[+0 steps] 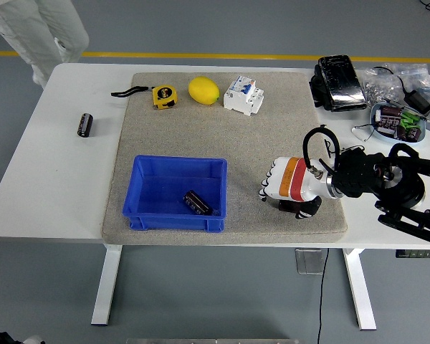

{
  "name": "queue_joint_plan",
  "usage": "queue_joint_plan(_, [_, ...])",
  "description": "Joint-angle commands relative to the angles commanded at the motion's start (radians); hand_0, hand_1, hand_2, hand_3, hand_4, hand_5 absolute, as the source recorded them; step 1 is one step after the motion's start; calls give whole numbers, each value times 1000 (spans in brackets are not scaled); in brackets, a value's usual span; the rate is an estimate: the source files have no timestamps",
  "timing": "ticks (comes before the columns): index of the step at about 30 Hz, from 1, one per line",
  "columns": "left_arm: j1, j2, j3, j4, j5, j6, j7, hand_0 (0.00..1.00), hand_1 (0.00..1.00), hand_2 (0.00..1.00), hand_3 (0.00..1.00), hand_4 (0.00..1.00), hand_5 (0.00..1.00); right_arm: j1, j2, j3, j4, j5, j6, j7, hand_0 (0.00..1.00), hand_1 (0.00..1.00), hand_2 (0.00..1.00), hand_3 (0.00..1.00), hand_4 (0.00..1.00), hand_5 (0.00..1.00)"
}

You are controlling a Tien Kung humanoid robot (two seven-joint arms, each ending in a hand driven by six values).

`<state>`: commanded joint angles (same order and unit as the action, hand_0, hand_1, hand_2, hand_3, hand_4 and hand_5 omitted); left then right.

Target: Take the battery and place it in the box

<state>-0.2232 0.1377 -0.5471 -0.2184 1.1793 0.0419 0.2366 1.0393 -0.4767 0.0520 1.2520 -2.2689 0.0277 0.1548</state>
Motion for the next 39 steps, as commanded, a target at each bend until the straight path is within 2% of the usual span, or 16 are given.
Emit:
queue_joint_plan(2, [0, 0, -1, 0, 1, 0, 0, 744, 729, 798, 625, 625, 512, -28, -10, 27, 1, 18, -3, -51, 542, 620, 694, 681, 927, 170])
queue_joint_plan(5, [-1, 0, -1, 0, 1, 1, 0, 744, 729, 798, 625, 625, 512, -71, -32, 81, 28, 127, -3, -123, 542, 620, 694, 681, 927, 170])
queue_joint_plan(7, [-1, 1, -2, 0, 3, 0, 0, 744, 728, 797, 625, 625, 514, -83, -44, 104, 43, 190, 9, -142, 552, 625, 699, 696, 965, 195])
queue_joint_plan(12, [-3, 3, -7, 0, 13, -4, 3, 744, 728, 797, 625, 625, 514, -93, -59, 119, 52, 292, 36, -154, 552, 625, 699, 696, 965, 195])
queue_joint_plan(19, [-6, 5, -9, -1, 16, -8, 5, 744, 727, 795, 624, 625, 513, -116, -43, 119, 43, 291, 24, -154, 554, 627, 703, 723, 979, 203])
queue_joint_plan(26, [-4, 5, -3, -2, 9, -10, 4, 743, 727, 793, 624, 625, 513, -148, 1, 125, -1, 282, -32, -164, 552, 626, 706, 721, 977, 213])
queue_joint_plan(33, [-6, 5, 3, -5, 6, -11, 4, 744, 727, 794, 623, 624, 513, -135, 22, 123, -19, 246, -79, -181, 544, 623, 703, 706, 947, 212])
queue_joint_plan(39, [-7, 5, 5, -5, 4, -12, 4, 744, 727, 794, 624, 624, 514, -127, 36, 131, -54, 214, -91, -179, 543, 622, 701, 692, 951, 238])
